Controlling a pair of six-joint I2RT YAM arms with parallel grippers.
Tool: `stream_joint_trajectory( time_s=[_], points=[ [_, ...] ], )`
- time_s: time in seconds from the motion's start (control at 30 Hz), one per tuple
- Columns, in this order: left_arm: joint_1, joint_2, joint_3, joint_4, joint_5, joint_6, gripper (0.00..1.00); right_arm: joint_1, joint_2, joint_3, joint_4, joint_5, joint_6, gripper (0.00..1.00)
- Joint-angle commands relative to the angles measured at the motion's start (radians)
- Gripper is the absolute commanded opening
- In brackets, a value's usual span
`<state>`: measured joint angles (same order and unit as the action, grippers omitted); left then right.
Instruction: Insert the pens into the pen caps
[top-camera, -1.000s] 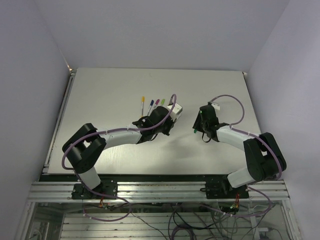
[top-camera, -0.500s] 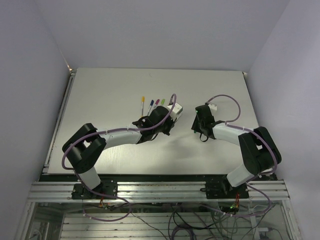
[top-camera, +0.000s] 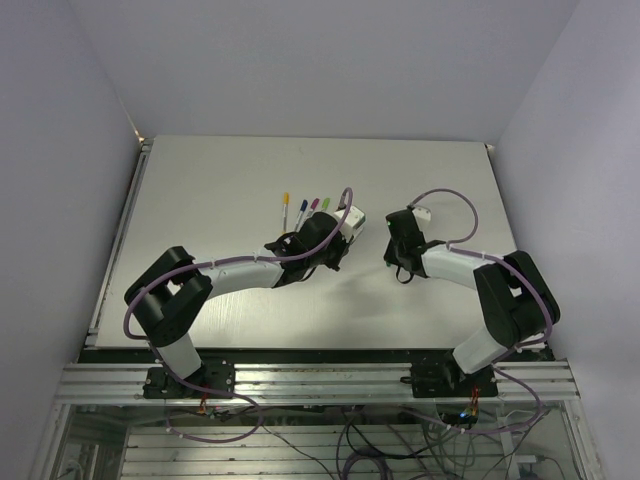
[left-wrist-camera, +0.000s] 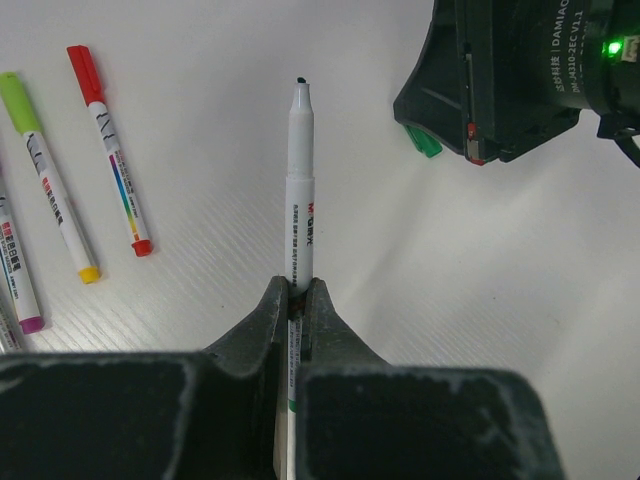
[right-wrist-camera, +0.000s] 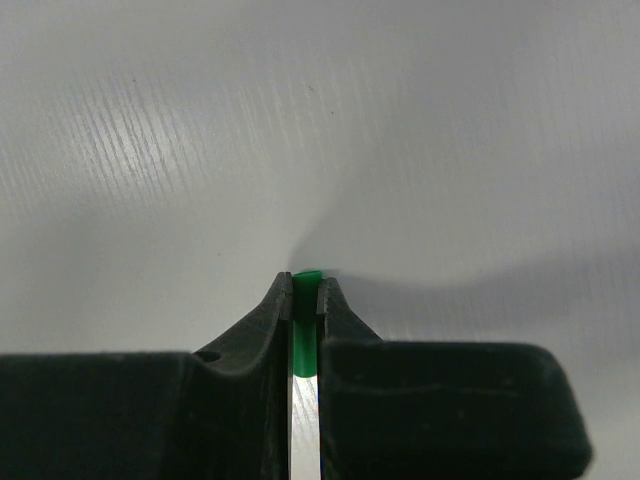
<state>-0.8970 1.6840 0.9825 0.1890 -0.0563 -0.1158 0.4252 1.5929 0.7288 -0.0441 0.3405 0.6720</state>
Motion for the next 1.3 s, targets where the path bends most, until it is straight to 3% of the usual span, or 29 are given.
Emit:
stream_joint_trajectory(
  time_s=[0.0,0.4,0.63,0.87,1.27],
  points=[
    [0.008,-0.004,0.0,0.025,0.033,-0.001,0.07,0.012,-0.057,-0.038,-0.033,0.046,0.005,0.0],
    [0.01,-0.036,-0.041,0.164,0.151,-0.039,0.07,0.01,-0.338,-0.137,0.273,0.052,-0.158,0.0],
    [0.01,-0.052,-0.018,0.191,0.221,-0.103,0.07,0.008,-0.457,-0.247,0.633,0.025,-0.186,0.0],
    [0.009,-0.083,0.003,0.2,0.236,-0.141,0.07,0.007,-0.46,-0.351,0.968,-0.042,-0.157,0.0],
    [0.01,-0.07,0.016,0.214,0.266,-0.176,0.07,0.007,-0.409,-0.462,1.296,-0.143,-0.062,0.0]
  ],
)
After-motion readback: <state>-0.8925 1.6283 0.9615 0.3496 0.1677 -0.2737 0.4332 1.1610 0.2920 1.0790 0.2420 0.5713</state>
